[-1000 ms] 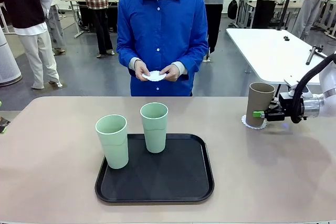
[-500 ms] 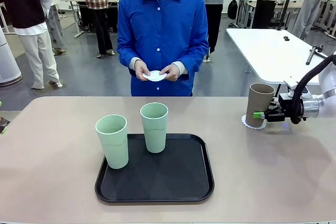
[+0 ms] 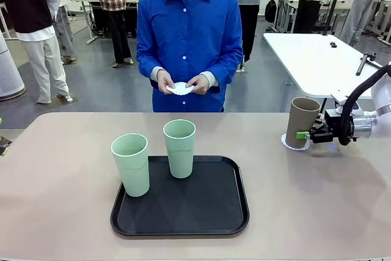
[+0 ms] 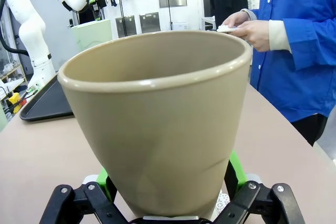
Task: Place coasters on the table and set cups on them.
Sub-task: Pick up one Reusable plastic cup and place it on a coaster set by the human.
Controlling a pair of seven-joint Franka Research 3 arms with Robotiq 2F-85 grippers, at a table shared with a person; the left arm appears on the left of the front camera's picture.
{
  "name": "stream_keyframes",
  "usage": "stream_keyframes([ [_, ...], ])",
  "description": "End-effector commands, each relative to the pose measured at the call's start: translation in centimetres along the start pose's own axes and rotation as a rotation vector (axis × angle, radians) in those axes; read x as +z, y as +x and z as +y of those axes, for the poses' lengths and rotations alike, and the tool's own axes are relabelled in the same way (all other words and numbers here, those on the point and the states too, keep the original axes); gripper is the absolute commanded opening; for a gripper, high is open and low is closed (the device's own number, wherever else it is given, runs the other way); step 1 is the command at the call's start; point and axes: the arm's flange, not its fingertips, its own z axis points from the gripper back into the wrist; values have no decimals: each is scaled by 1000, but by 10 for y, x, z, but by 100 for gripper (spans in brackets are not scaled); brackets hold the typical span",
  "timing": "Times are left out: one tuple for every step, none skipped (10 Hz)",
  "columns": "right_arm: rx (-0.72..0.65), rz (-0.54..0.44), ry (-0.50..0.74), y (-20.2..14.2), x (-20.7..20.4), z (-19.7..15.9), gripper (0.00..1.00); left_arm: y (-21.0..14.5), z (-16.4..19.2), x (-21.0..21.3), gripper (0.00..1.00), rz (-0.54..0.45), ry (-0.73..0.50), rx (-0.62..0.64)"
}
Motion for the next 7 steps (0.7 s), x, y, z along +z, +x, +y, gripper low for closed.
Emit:
stream_keyframes([
  [-5, -5, 19, 1, 5, -10, 100, -1, -1, 1, 100, -8, -11, -6],
  [-9, -8, 15, 1, 7, -11, 100, -1, -1, 1, 100, -8, -11, -6],
  [-10, -11, 16, 0, 8, -13, 100, -1, -1, 1, 100, -8, -11, -6],
  [-5, -18, 19, 0, 10, -14, 100, -1, -1, 1, 100, -8, -11, -6],
  [-9, -21, 23, 0, 12, -15, 100, -1, -1, 1, 100, -8, -11, -6],
  [-12, -23, 26, -1, 12, -16, 100, -1, -1, 1, 100, -8, -11, -6],
  [-15, -26, 30, -1, 13, -16, 100, -1, -1, 1, 100, -8, -11, -6],
])
